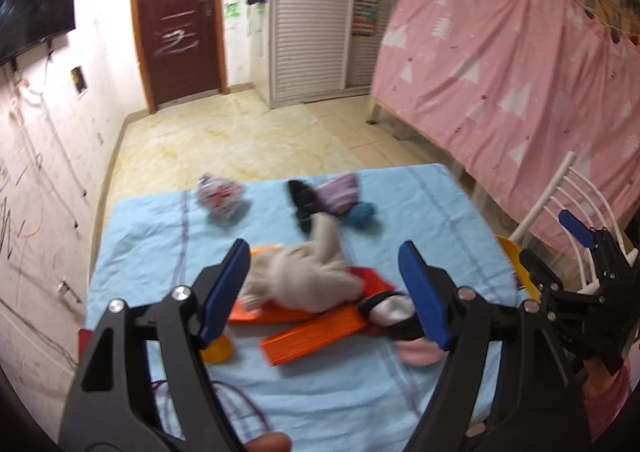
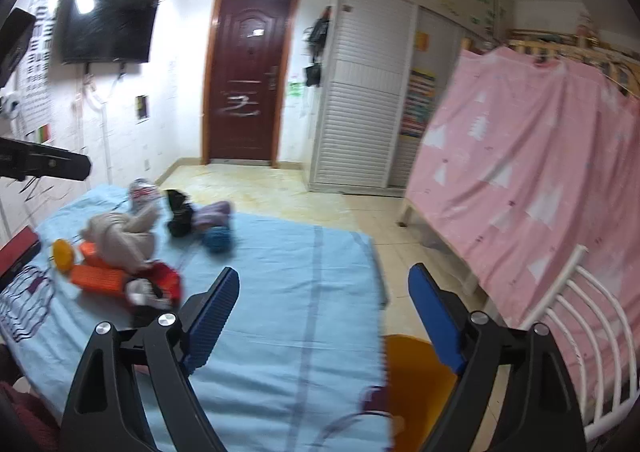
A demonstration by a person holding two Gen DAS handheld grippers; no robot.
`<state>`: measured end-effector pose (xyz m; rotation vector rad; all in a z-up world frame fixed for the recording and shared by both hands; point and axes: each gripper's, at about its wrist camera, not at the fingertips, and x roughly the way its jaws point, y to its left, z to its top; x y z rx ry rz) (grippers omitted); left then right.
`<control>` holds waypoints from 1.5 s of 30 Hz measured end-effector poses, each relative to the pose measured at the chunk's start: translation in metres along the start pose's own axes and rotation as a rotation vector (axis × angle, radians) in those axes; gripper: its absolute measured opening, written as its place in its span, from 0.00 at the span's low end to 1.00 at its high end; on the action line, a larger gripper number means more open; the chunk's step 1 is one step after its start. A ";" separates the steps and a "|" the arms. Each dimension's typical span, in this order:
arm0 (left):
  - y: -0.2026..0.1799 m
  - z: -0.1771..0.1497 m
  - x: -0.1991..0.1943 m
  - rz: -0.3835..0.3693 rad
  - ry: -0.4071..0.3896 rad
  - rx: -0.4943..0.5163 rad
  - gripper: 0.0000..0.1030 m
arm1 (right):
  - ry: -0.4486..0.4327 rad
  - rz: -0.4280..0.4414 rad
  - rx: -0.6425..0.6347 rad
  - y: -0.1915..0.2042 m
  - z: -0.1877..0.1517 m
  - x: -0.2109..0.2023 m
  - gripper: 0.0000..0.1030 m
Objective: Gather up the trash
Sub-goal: 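Move both open tools back over the bed items, then grasp the yellow round lid with the left tool while the right tool grasps the pink-and-black sock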
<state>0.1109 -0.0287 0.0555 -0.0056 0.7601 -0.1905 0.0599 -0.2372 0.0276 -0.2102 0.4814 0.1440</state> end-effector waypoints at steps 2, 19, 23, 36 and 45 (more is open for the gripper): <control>0.013 -0.004 0.000 0.015 0.006 -0.017 0.71 | 0.004 0.029 -0.016 0.016 0.003 0.002 0.78; 0.076 -0.046 0.041 0.067 0.165 -0.066 0.71 | 0.164 0.275 0.006 0.076 -0.019 0.029 0.78; 0.082 -0.054 0.055 0.066 0.206 -0.075 0.71 | 0.200 0.309 0.008 0.082 -0.025 0.036 0.78; 0.088 -0.072 0.079 0.041 0.274 -0.100 0.39 | 0.272 0.337 0.012 0.089 -0.037 0.056 0.60; 0.086 -0.073 0.077 0.049 0.262 -0.102 0.39 | 0.298 0.356 0.035 0.086 -0.044 0.066 0.29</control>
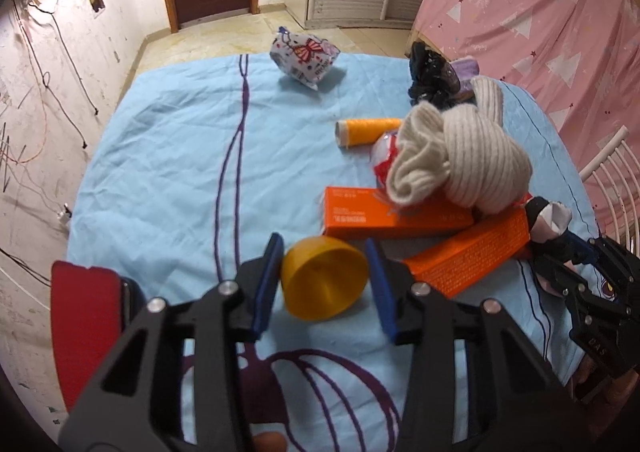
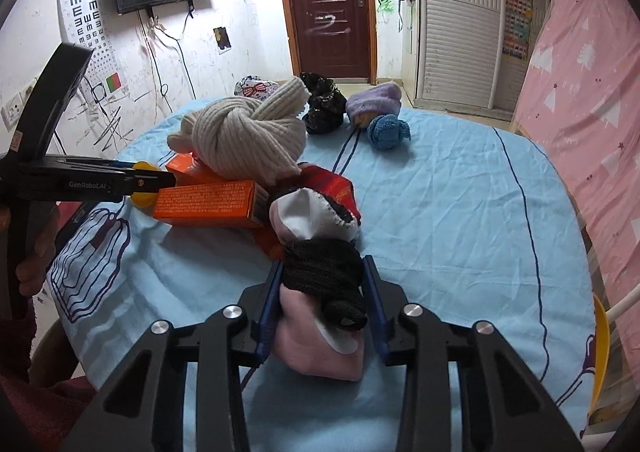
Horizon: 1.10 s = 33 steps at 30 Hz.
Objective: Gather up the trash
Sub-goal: 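Grasp the yellow round lid with the left tool while the right tool grasps the pink-and-black sock, then carry the lid and sock over the yellow bin and open both tools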
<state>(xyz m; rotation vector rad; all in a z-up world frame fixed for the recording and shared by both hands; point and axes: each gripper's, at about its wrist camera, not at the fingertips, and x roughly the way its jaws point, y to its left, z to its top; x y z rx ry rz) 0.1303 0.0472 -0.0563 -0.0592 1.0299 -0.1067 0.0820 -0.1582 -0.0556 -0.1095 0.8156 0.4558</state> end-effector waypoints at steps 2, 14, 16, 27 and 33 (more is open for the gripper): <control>0.000 0.001 -0.005 0.003 -0.013 0.000 0.39 | -0.006 -0.007 -0.005 0.000 0.000 -0.002 0.29; -0.025 0.018 -0.046 -0.006 -0.108 0.052 0.39 | -0.079 -0.037 0.040 -0.026 0.009 -0.028 0.29; -0.037 0.021 -0.049 -0.014 -0.117 0.073 0.39 | -0.087 -0.052 0.048 -0.032 0.008 -0.033 0.29; -0.119 0.030 -0.053 -0.103 -0.129 0.203 0.39 | -0.163 -0.114 0.160 -0.092 -0.003 -0.065 0.29; -0.169 0.031 -0.048 -0.144 -0.120 0.273 0.39 | -0.210 -0.161 0.235 -0.132 -0.017 -0.090 0.29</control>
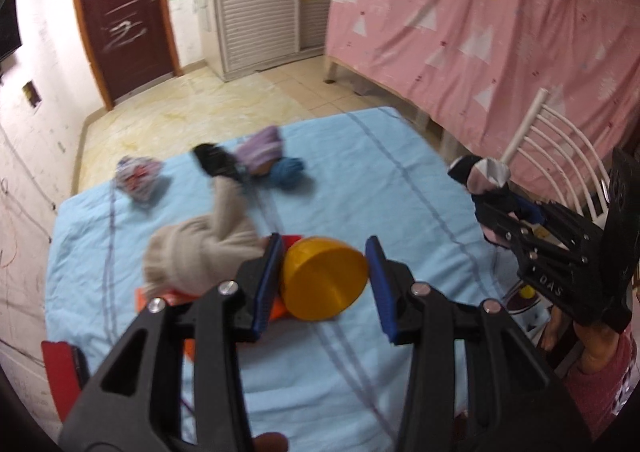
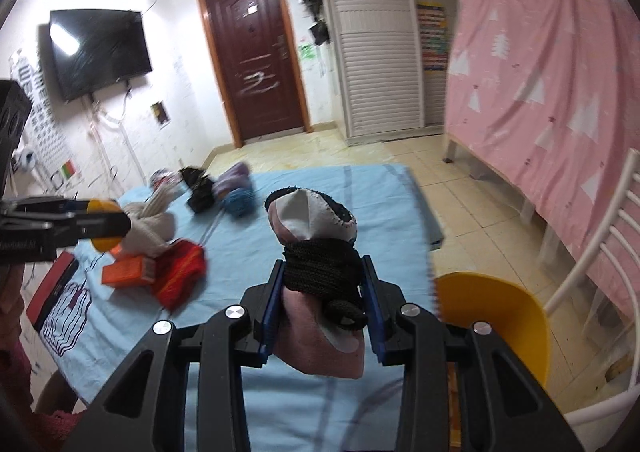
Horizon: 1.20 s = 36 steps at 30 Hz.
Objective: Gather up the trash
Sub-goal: 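Carry the lid and sock over the yellow bin and open both tools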
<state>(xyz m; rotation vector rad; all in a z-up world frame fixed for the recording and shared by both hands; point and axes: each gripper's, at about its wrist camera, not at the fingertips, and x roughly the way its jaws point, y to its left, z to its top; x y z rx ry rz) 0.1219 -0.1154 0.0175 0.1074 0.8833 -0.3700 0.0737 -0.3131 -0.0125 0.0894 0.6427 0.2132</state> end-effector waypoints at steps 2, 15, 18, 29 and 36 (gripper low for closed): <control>-0.015 0.003 0.004 -0.017 0.006 0.018 0.39 | -0.011 -0.016 0.023 -0.014 0.000 -0.005 0.29; -0.102 0.021 0.038 -0.082 0.050 0.131 0.39 | -0.073 -0.101 0.159 -0.095 -0.010 -0.025 0.29; -0.121 0.028 0.049 -0.095 0.069 0.147 0.39 | -0.077 -0.133 0.193 -0.115 -0.016 -0.024 0.29; -0.186 0.049 0.089 -0.142 0.113 0.188 0.39 | -0.049 -0.201 0.275 -0.163 -0.036 -0.012 0.29; -0.211 0.064 0.108 -0.167 0.120 0.191 0.39 | -0.003 -0.209 0.318 -0.182 -0.051 0.006 0.36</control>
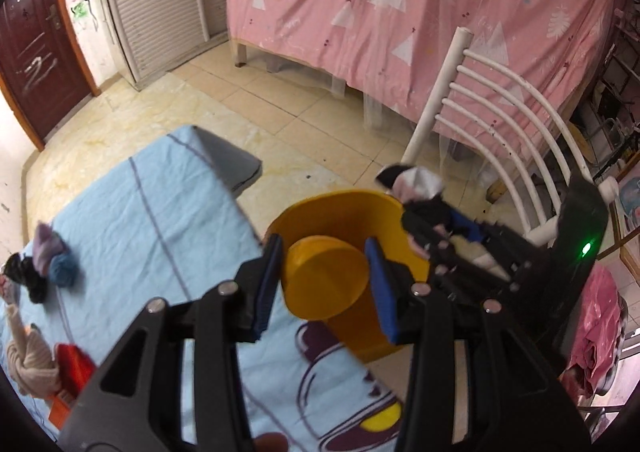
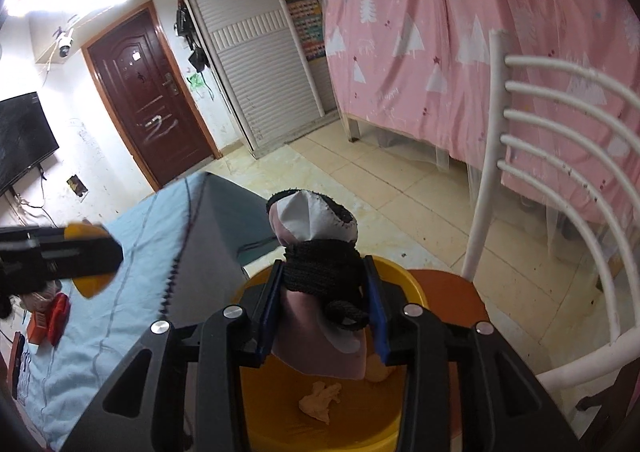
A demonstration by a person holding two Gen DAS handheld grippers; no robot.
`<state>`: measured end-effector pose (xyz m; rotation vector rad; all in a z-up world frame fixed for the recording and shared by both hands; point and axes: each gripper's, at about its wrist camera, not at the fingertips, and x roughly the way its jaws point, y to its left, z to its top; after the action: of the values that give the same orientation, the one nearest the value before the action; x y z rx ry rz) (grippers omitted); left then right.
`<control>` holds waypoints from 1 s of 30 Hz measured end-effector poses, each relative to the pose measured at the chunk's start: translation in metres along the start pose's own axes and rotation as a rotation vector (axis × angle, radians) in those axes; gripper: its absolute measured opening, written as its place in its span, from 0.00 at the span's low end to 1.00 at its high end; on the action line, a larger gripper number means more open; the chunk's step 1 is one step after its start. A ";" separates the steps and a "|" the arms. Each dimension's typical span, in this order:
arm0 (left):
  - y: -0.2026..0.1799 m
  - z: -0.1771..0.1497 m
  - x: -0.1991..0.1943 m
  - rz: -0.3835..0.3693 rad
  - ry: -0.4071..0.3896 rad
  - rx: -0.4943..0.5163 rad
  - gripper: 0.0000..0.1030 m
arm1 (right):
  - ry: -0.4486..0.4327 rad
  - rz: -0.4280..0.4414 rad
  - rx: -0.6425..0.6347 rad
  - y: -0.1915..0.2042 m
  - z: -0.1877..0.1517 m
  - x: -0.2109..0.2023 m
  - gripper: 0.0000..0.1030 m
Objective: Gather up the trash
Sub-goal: 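Carry the lid and sock over the yellow bin and open both tools, then move both open tools back over the bed items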
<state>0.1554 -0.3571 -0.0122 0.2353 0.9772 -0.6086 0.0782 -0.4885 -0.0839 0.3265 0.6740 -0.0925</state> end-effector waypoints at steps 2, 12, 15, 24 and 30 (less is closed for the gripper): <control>-0.001 0.004 0.005 -0.005 0.007 -0.008 0.45 | 0.007 0.000 0.003 -0.001 -0.001 0.002 0.43; 0.007 -0.002 0.002 -0.020 0.006 -0.033 0.60 | -0.007 0.010 -0.018 0.007 -0.002 -0.005 0.60; 0.014 -0.006 -0.006 -0.019 -0.007 -0.042 0.60 | -0.020 0.020 -0.042 0.018 0.000 -0.011 0.60; 0.047 -0.016 -0.048 -0.005 -0.076 -0.088 0.60 | -0.064 0.064 -0.128 0.062 0.004 -0.033 0.61; 0.084 -0.028 -0.074 0.021 -0.108 -0.134 0.60 | -0.066 0.109 -0.191 0.103 0.005 -0.038 0.61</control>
<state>0.1544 -0.2490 0.0273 0.0925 0.9058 -0.5289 0.0714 -0.3932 -0.0293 0.1756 0.5931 0.0645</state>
